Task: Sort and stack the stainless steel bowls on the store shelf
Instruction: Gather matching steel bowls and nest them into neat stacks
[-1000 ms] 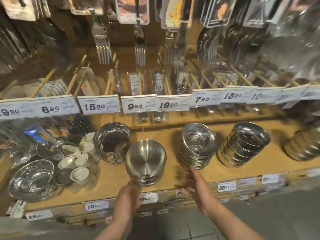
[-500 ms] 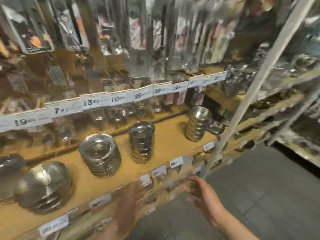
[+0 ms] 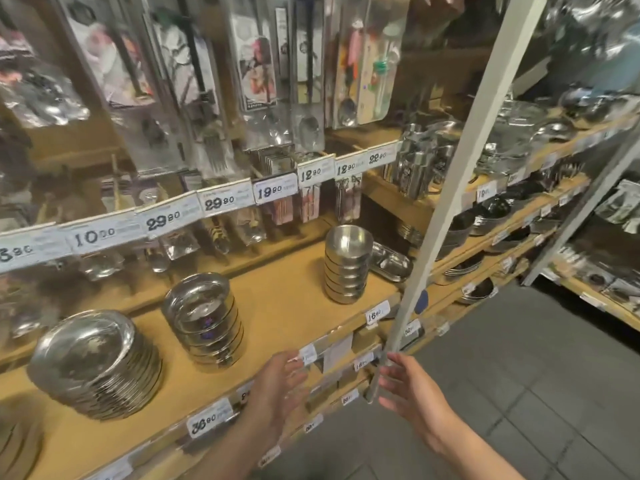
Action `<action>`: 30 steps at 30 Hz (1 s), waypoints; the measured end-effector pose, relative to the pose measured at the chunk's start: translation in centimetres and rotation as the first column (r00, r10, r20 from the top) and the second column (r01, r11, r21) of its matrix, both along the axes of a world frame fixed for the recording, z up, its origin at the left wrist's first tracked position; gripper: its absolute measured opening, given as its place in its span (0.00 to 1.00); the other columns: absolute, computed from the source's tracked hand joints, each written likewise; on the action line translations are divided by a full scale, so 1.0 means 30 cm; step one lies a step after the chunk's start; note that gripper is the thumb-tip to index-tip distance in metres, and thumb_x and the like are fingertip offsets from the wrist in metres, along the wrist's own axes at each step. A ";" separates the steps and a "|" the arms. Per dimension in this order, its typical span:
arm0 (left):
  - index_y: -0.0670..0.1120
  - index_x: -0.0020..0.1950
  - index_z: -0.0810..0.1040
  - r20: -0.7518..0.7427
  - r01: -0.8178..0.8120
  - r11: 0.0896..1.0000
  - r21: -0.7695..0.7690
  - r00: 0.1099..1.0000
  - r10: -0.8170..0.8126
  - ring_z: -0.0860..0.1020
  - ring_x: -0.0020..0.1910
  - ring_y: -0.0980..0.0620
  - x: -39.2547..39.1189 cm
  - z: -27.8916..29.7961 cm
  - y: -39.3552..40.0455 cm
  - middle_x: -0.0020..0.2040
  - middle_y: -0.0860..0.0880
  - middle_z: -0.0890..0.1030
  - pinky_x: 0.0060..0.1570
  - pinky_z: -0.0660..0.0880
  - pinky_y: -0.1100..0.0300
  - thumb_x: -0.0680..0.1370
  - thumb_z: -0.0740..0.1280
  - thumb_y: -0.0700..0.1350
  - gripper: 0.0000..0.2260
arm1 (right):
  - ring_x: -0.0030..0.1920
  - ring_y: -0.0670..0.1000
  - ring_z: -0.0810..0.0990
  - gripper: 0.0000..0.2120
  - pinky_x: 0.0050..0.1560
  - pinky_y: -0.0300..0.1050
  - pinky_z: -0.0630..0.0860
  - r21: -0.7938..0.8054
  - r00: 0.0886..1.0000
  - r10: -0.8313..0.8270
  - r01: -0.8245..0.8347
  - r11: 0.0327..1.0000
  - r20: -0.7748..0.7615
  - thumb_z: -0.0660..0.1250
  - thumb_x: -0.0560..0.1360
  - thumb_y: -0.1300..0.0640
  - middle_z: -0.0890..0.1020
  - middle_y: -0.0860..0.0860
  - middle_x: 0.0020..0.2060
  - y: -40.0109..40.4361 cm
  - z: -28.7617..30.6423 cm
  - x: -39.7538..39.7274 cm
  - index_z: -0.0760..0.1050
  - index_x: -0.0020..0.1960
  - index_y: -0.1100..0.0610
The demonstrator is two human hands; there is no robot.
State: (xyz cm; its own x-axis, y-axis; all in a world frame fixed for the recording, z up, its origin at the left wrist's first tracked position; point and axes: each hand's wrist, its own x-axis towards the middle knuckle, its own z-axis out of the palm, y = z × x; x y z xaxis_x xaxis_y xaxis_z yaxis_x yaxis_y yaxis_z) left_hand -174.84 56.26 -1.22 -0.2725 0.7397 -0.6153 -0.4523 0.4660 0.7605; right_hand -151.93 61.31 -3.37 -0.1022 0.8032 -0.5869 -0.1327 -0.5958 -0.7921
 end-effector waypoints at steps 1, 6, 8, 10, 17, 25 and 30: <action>0.45 0.61 0.78 0.002 0.000 1.000 0.003 1.000 0.000 0.80 0.60 0.44 0.006 -0.009 0.059 0.61 0.43 0.81 0.58 0.79 0.46 0.83 0.63 0.49 0.11 | 0.48 0.53 0.79 0.14 0.42 0.49 0.81 -0.001 1.000 0.006 -0.006 1.000 0.007 0.60 0.82 0.48 0.80 0.54 0.49 0.056 -0.005 0.007 0.79 0.59 0.54; 0.44 0.60 0.79 -0.019 0.002 1.000 -0.031 1.000 -0.003 0.79 0.57 0.46 0.053 0.001 0.344 0.59 0.44 0.80 0.46 0.78 0.52 0.81 0.64 0.50 0.12 | 0.48 0.53 0.79 0.14 0.44 0.49 0.82 -0.004 0.998 0.037 -0.037 0.999 0.044 0.60 0.83 0.49 0.80 0.54 0.48 0.342 0.005 0.051 0.79 0.54 0.57; 0.44 0.61 0.79 -0.053 0.004 0.999 -0.046 0.999 -0.007 0.78 0.59 0.46 0.061 0.000 0.451 0.60 0.44 0.80 0.53 0.79 0.49 0.82 0.64 0.50 0.13 | 0.54 0.54 0.78 0.14 0.48 0.51 0.81 0.028 0.999 0.043 -0.044 0.999 0.029 0.59 0.83 0.49 0.80 0.54 0.53 0.460 0.009 0.061 0.78 0.57 0.56; 0.44 0.64 0.77 -0.046 -0.004 0.999 -0.041 0.999 0.002 0.77 0.61 0.47 0.069 -0.005 0.531 0.61 0.45 0.78 0.59 0.78 0.47 0.82 0.64 0.51 0.14 | 0.56 0.52 0.78 0.16 0.54 0.53 0.78 0.042 0.997 0.074 -0.075 0.996 0.020 0.57 0.84 0.47 0.79 0.52 0.56 0.556 0.005 0.058 0.76 0.63 0.54; 0.53 0.57 0.78 -0.060 -0.082 0.996 -0.018 0.995 0.081 0.76 0.56 0.51 0.114 -0.043 0.738 0.57 0.54 0.79 0.52 0.71 0.51 0.83 0.59 0.56 0.11 | 0.51 0.48 0.85 0.13 0.39 0.43 0.79 0.010 0.980 0.197 -0.197 0.980 -0.025 0.58 0.82 0.42 0.86 0.45 0.52 0.873 -0.033 -0.049 0.81 0.54 0.41; 0.52 0.66 0.76 0.046 -0.188 0.982 0.004 0.981 0.187 0.76 0.58 0.48 0.179 -0.103 0.829 0.64 0.47 0.79 0.43 0.75 0.56 0.84 0.53 0.57 0.19 | 0.67 0.48 0.72 0.26 0.66 0.54 0.69 0.005 0.895 0.445 -0.445 0.895 0.020 0.53 0.80 0.33 0.77 0.44 0.67 1.017 -0.156 -0.119 0.71 0.72 0.42; 0.56 0.69 0.76 0.091 -0.280 0.960 0.024 0.957 0.277 0.78 0.64 0.49 0.193 -0.143 0.832 0.66 0.49 0.80 0.51 0.83 0.46 0.83 0.54 0.61 0.20 | 0.65 0.54 0.78 0.22 0.64 0.62 0.76 -0.002 0.885 0.466 -0.466 0.885 -0.004 0.55 0.80 0.35 0.81 0.50 0.63 1.029 -0.168 -0.155 0.76 0.66 0.44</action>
State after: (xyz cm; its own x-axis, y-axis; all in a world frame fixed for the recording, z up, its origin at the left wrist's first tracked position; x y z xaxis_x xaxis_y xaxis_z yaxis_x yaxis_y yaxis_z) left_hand -169.06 81.22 -5.51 -0.4181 0.6642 -0.6197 -0.6242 0.2855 0.7272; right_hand -156.57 92.17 -8.40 -0.4665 0.6608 -0.5880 0.1583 -0.5917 -0.7905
